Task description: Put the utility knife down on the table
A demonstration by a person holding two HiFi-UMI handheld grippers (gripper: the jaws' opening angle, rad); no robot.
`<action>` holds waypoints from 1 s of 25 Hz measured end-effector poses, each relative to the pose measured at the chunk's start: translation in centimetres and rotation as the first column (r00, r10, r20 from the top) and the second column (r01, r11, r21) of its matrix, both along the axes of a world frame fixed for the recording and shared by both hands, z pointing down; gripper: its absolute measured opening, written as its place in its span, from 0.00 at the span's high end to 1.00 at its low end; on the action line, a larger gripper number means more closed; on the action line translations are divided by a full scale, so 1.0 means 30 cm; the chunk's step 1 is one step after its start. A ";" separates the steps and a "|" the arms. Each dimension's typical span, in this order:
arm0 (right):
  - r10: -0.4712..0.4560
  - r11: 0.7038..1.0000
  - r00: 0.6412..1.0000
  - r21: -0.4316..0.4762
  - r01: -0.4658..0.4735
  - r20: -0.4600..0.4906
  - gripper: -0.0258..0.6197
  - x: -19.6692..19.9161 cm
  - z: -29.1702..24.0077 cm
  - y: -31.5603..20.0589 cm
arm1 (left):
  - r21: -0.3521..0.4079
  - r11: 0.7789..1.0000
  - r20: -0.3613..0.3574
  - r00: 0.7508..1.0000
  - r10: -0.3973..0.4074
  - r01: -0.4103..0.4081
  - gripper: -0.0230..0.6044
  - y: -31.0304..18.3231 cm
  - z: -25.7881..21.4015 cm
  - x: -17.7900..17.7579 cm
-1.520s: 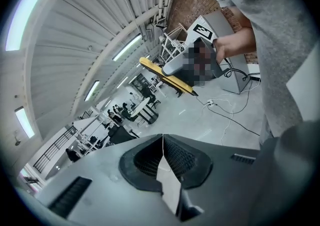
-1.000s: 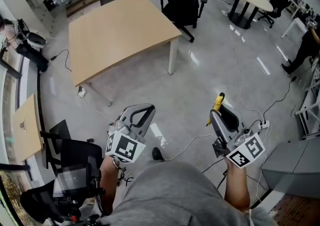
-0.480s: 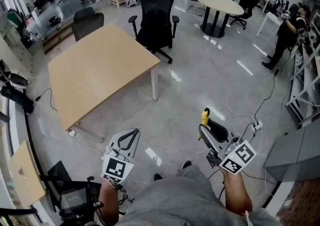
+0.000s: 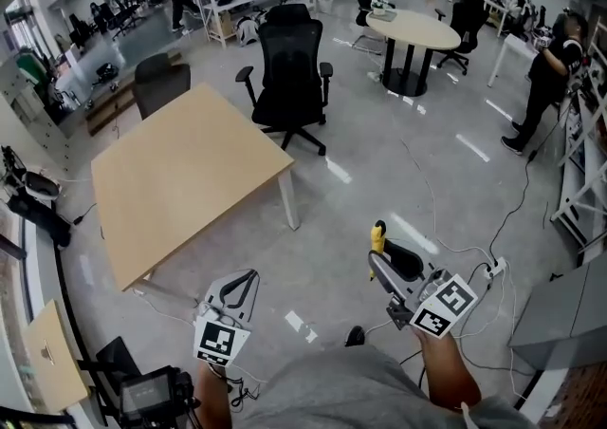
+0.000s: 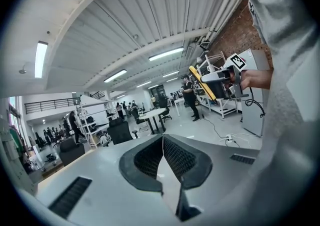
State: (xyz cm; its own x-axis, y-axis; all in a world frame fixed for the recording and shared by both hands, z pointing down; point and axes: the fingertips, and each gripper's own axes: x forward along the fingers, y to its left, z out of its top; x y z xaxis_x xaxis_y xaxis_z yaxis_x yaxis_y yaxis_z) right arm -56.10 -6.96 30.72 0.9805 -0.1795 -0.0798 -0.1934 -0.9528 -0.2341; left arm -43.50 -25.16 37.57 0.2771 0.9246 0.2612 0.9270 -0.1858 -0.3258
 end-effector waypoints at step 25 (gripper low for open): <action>0.028 0.999 1.000 0.029 -0.028 0.008 0.77 0.276 0.046 0.715 | -0.006 0.998 0.006 0.998 0.063 -0.063 0.95 0.809 0.025 0.307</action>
